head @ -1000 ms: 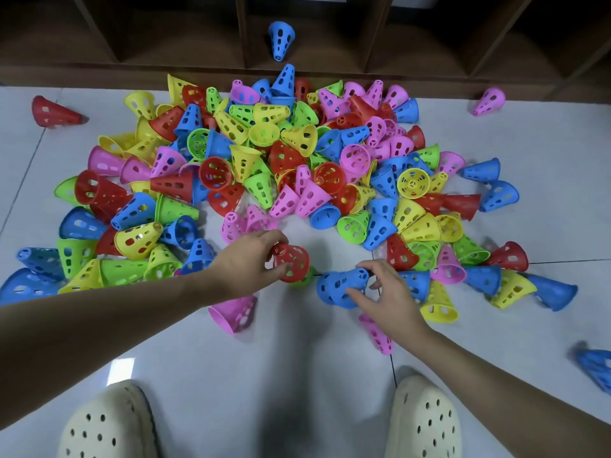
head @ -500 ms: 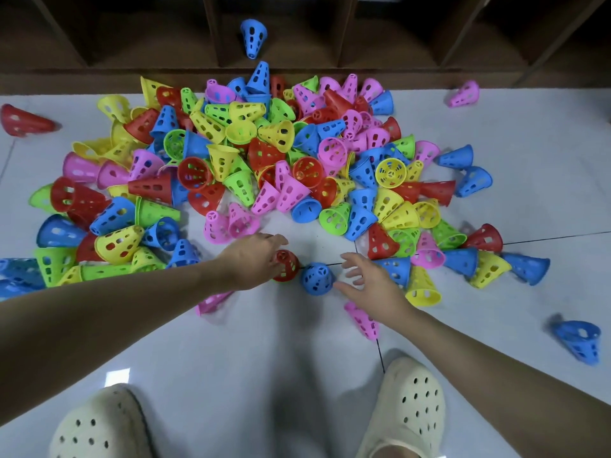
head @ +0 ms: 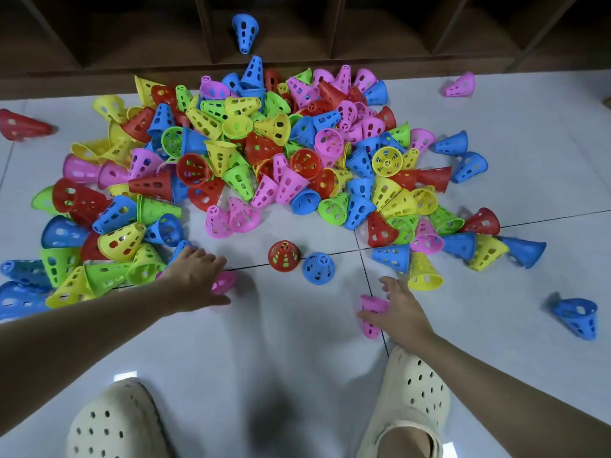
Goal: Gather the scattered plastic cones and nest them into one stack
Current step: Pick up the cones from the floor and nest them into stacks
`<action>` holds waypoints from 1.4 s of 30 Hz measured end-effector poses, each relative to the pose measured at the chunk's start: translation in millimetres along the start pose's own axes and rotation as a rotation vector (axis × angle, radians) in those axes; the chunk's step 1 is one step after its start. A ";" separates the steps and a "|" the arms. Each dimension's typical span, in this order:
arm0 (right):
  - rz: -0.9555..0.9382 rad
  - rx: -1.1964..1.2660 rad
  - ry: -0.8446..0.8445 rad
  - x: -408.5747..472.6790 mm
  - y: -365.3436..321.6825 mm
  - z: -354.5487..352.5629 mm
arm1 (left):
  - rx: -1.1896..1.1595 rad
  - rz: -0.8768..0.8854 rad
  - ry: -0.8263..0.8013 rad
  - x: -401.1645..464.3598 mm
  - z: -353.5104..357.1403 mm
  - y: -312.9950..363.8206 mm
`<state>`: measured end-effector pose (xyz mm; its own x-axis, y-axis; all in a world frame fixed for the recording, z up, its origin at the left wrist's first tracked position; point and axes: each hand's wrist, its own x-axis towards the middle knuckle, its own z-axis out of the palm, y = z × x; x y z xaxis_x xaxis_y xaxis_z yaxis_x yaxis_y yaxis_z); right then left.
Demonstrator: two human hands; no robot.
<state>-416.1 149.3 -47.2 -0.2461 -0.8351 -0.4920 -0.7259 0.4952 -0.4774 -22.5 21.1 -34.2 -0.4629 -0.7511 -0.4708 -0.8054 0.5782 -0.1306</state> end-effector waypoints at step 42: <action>-0.145 0.197 -0.149 -8.0 -82.0 -16.4 | -0.767 0.120 0.128 56.4 -32.7 47.1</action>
<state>-365.2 111.4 7.8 -0.0413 -0.8633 -0.5029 -0.6042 0.4225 -0.6756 -98.6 -4.5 -38.4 -0.5644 -0.7553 -0.3331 -0.7561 0.3111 0.5758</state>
